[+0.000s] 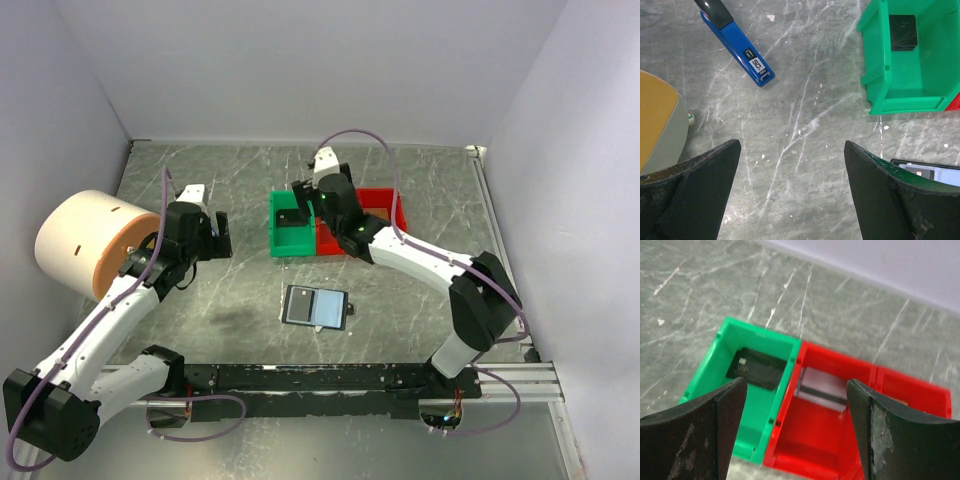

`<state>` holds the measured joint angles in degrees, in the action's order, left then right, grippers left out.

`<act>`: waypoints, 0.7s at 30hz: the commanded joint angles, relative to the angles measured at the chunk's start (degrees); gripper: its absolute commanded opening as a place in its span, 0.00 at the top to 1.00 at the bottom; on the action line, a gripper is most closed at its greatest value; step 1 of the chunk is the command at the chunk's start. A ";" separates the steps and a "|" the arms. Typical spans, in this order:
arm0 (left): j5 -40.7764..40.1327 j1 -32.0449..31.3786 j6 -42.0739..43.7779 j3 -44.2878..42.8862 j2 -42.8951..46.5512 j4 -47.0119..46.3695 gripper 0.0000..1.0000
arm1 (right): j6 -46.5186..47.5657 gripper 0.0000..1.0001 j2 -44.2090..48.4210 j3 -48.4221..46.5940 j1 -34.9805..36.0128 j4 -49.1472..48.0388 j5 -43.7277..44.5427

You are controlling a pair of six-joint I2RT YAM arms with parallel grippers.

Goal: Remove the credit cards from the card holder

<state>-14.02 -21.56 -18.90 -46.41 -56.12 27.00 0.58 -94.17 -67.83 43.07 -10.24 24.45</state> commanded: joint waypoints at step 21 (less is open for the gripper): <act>-3.10 0.50 -0.09 -0.90 0.53 -0.37 0.01 | -35.48 0.16 12.84 10.94 -0.12 16.06 -23.82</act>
<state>-15.59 -21.56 -18.94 -46.41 -55.46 27.03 -28.16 -82.74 -58.92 43.03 5.98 7.99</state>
